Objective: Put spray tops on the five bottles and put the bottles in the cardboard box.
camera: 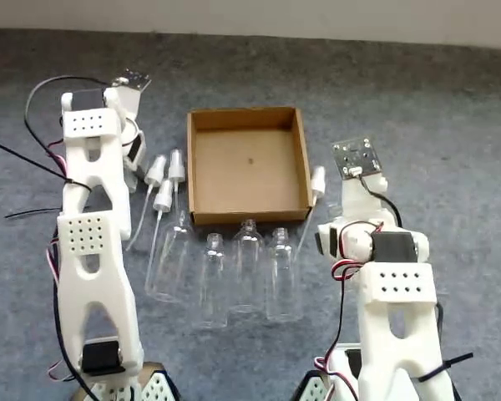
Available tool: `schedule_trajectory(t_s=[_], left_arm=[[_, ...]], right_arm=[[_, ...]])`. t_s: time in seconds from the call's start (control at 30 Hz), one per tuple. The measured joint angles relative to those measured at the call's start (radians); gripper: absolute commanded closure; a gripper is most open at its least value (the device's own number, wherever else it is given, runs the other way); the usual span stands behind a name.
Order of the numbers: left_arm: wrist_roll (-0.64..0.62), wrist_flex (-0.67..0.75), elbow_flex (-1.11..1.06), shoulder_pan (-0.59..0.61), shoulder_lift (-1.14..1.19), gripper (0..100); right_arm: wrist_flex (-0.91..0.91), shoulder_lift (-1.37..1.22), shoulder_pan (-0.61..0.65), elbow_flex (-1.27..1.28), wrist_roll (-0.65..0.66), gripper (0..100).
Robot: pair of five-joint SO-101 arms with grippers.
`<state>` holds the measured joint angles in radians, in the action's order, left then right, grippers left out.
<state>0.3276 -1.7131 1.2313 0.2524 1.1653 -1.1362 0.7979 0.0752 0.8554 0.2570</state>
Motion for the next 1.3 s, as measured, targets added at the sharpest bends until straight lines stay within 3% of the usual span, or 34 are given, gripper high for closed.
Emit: schedule_trajectory(t_s=[0.17,0.43,0.63,0.77,0.9,1.1,1.3], left_arm=[[0.0,-0.003,0.014,0.002,0.02,97],[-0.044,-0.035,0.058,0.014,-0.068,98],[-0.08,-0.041,-0.114,0.018,-0.41,98],[-0.118,-0.043,-0.339,0.002,-0.738,97],[-0.143,-0.048,-0.585,-0.095,-1.111,97],[-0.222,0.006,-0.756,-0.284,-1.577,98],[-0.333,0.215,-0.778,-0.393,-1.672,98]], right_arm=[[0.0,0.0,0.0,0.0,0.0,99.4],[0.0,0.0,0.0,0.0,0.0,99.3],[0.0,0.0,0.018,0.0,0.0,99.3],[0.0,0.0,0.118,0.0,0.0,99.4],[0.014,0.0,0.235,-0.034,-0.014,99.5],[0.224,0.006,0.364,-0.054,-0.187,99.5],[0.451,0.195,0.44,0.158,-0.203,99.5]])
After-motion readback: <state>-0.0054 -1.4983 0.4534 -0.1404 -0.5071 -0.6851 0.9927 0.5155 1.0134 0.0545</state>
